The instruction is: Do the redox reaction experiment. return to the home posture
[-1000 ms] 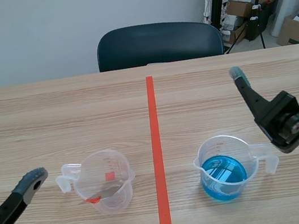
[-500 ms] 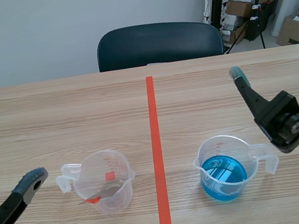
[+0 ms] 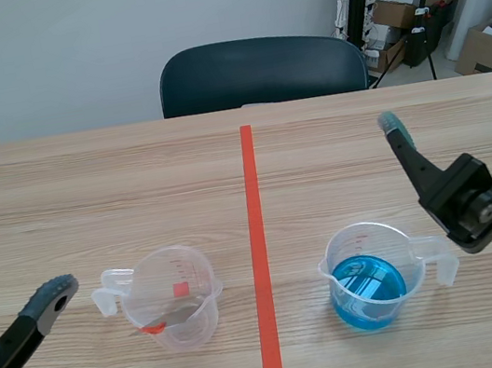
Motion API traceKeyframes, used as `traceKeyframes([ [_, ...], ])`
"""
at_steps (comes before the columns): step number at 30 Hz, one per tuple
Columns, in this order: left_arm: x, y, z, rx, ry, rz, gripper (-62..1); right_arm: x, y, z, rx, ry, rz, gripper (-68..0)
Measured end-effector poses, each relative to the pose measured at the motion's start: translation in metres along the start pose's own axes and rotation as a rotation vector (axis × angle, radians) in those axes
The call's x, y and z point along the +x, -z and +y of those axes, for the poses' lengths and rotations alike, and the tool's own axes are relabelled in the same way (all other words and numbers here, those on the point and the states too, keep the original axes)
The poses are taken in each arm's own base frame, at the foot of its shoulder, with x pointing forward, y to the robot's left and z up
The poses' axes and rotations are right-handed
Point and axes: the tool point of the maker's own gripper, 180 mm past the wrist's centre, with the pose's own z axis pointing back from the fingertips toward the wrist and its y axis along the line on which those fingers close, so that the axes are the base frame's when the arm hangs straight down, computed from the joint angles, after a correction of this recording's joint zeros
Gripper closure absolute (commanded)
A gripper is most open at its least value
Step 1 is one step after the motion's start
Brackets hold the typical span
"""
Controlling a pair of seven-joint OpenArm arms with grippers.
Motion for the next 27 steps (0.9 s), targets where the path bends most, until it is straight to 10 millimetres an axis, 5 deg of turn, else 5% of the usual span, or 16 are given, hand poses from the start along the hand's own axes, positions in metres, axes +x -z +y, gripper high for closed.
traceKeyframes([
  [27,-0.0001,0.0000,0.0000,0.000,0.000,0.000,-58.1,-0.0081,-0.0002,0.0000,0.000,0.000,0.045,-67.9],
])
